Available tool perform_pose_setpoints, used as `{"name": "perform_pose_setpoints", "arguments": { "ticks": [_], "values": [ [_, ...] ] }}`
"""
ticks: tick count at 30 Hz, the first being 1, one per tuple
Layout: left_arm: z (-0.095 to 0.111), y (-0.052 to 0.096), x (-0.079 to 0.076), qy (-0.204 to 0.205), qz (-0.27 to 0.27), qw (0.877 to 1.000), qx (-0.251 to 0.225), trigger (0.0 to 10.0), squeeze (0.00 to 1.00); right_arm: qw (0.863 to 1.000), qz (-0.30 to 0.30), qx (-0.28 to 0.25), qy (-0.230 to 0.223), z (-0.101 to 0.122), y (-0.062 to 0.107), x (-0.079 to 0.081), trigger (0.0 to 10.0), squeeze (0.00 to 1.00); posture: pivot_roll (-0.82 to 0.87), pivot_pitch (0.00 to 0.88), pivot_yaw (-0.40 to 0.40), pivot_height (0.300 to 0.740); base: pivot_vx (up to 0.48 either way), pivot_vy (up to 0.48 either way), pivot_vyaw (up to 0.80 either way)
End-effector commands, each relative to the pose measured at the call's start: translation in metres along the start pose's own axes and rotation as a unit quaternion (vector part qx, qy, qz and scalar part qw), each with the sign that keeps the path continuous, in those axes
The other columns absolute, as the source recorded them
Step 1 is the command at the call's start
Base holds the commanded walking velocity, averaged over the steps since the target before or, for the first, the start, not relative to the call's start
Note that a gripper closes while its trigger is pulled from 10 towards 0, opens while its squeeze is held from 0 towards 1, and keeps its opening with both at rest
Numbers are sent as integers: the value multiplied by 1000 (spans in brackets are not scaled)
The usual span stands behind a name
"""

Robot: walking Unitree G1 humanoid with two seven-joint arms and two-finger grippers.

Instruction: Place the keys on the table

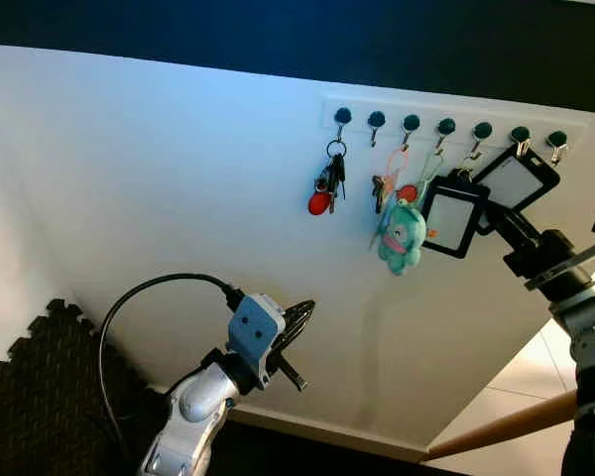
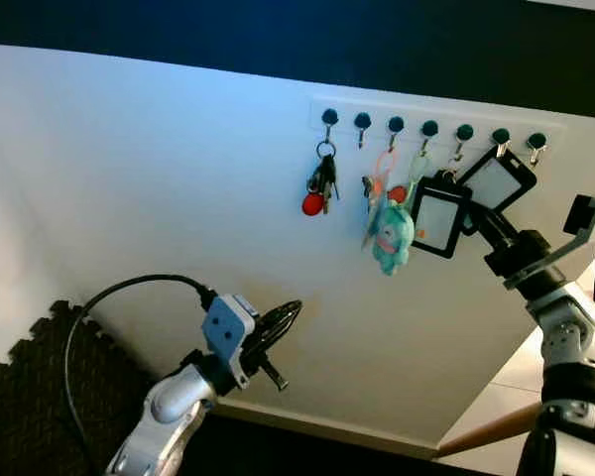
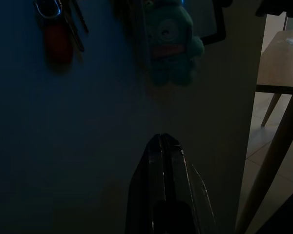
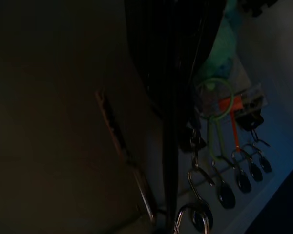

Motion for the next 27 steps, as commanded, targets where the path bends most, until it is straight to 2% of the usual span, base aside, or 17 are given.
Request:
{"name": "perform_pose_setpoints", "arguments": {
  "ticks": [1,5,13,21,27],
  "values": [
    [-1,1,-3,-9,-11,1000,7,10000,0,1000,11,6,-1,-6,1,5,10000,0,76,72,-68,740,0,0,0],
    [-2,2,-5,-8,-14,1000,8,10000,0,1000,-2,11,-1,-12,9,1,10000,0,75,67,-63,740,0,0,0],
    [-2,0,-7,-9,-19,1000,7,10000,0,1000,-16,0,0,-8,19,1,10000,0,71,64,-58,740,0,0,0],
    [-3,0,-7,-9,-19,1000,10,10000,0,1000,-16,-5,0,-6,20,2,10000,0,69,69,-57,740,0,0,0],
    [-3,0,-6,-10,-18,1000,11,10000,0,1000,-1,-14,-3,-1,11,9,10000,0,72,70,-60,740,0,0,0]
  ]
}}
Point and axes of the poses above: a point about 5 cm out from each wrist's last joint towards the gripper, its own y axis pointing back from the gripper into the wrist, its own z axis along the axis of the wrist's last joint, x = y × z, the point moved 6 cm from there along -y, pointing out of the wrist towards the gripper
